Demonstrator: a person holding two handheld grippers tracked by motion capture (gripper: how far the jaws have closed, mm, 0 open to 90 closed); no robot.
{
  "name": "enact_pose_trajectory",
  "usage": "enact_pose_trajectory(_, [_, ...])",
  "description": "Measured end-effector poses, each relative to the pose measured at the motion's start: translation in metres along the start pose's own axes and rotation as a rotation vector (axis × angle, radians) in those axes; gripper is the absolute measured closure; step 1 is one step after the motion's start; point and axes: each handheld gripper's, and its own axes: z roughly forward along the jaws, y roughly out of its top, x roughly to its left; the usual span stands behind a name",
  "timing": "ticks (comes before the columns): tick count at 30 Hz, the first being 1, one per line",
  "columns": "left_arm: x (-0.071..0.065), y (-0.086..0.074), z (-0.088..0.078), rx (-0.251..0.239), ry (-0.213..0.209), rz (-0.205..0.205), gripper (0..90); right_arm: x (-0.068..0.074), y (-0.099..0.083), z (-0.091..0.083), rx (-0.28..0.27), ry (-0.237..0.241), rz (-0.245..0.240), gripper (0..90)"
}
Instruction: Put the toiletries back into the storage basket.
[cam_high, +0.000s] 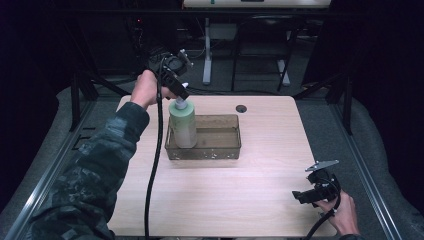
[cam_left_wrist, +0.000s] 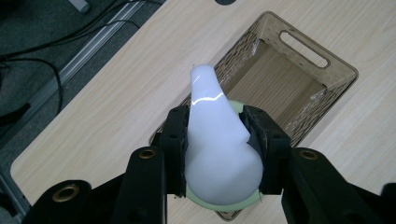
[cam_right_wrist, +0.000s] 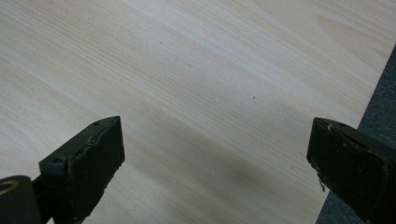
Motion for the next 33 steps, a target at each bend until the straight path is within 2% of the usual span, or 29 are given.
enact_pose_trajectory(3, [0.0, -0.004, 0.001, 0.007, -0.001, 0.006, 62.8, 0.0, 0.0, 0.0, -0.005, -0.001, -0.001, 3.8])
enact_pose_trajectory(9, [0.003, -0.012, 0.004, 0.009, -0.01, -0.009, 62.8, 0.0, 0.0, 0.0, -0.004, 0.0, -0.001, 3.8])
enact_pose_trajectory(17, [0.002, -0.019, 0.005, 0.023, -0.011, -0.002, 62.8, 0.0, 0.0, -0.001, -0.006, 0.0, 0.001, 3.8])
enact_pose_trajectory(33, [0.003, -0.031, 0.004, 0.046, -0.049, -0.003, 62.7, 0.0, 0.0, -0.001, -0.005, -0.002, 0.002, 3.9])
